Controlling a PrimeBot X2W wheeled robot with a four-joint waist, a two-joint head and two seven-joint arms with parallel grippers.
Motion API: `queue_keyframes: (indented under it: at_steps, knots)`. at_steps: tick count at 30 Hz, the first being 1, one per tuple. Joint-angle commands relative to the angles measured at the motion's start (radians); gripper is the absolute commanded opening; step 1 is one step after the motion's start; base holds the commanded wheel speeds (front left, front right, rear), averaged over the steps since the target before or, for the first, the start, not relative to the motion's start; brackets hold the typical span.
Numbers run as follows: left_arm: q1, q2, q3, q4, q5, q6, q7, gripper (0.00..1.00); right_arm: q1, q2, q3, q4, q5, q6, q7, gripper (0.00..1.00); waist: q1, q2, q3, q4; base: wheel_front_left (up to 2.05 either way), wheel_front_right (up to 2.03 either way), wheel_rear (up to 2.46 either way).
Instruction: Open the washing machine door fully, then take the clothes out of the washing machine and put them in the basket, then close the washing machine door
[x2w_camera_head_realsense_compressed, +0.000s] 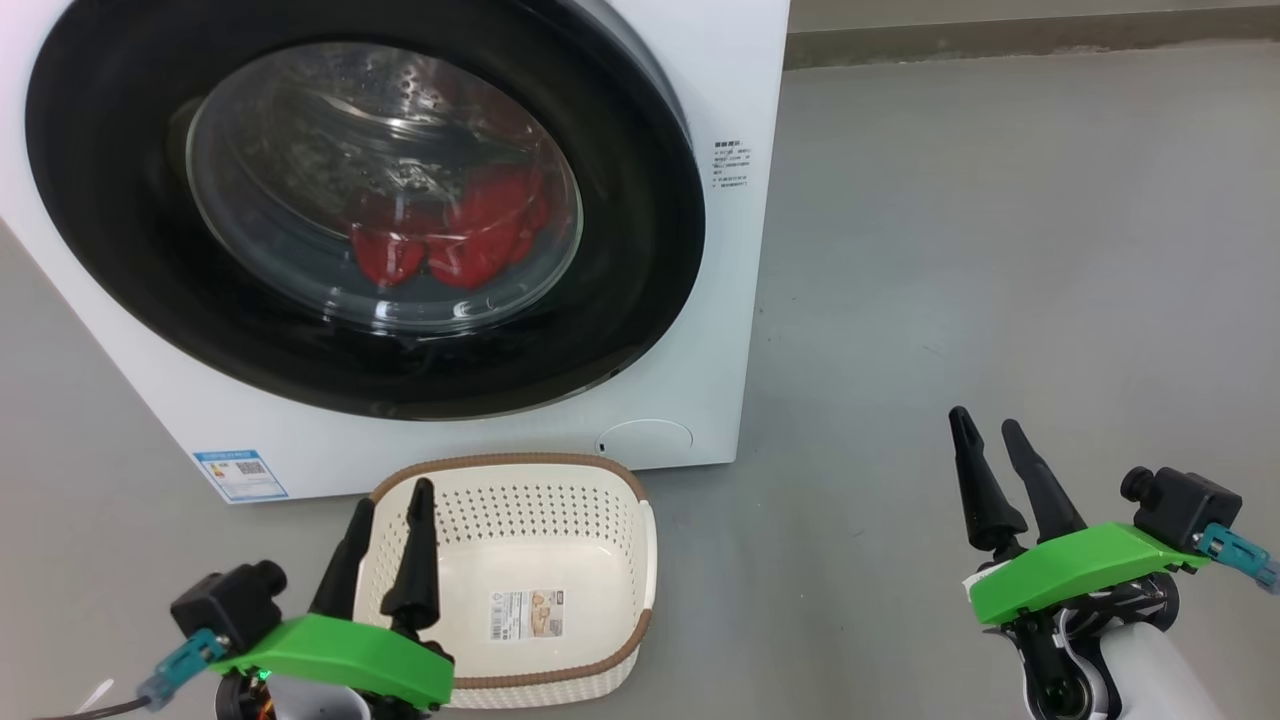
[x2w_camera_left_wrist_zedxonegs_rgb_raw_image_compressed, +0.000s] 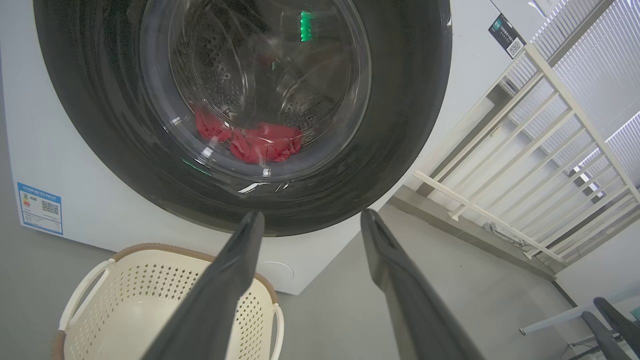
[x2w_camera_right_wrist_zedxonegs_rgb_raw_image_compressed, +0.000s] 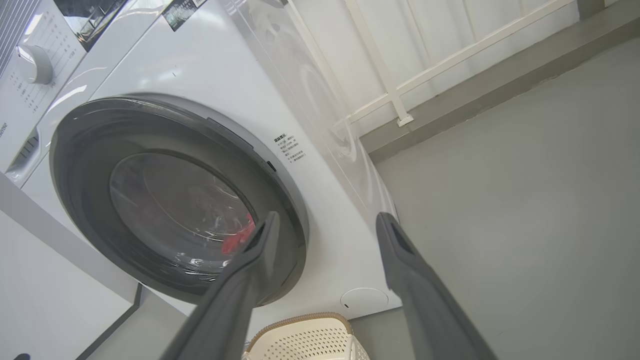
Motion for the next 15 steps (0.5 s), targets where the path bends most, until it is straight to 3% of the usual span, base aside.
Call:
queue_keyframes:
  at_steps: [1, 15]
  knots:
    - [-0.050, 0.018, 0.012, -0.020, 0.042, 0.012, -0.015, 1.00, -0.054, -0.010, 0.023, -0.027, -0.039, 0.000, -0.015, 1.00, -0.0001, -0.0001, -0.001, 0.000, 0.00, 0.00, 0.00]
    - [-0.084, 0.021, -0.008, -0.004, 0.191, 0.034, -0.053, 1.00, -0.088, -0.014, 0.045, -0.025, -0.184, 0.000, -0.053, 1.00, -0.0001, -0.0001, -0.004, -0.004, 0.00, 0.00, 0.00]
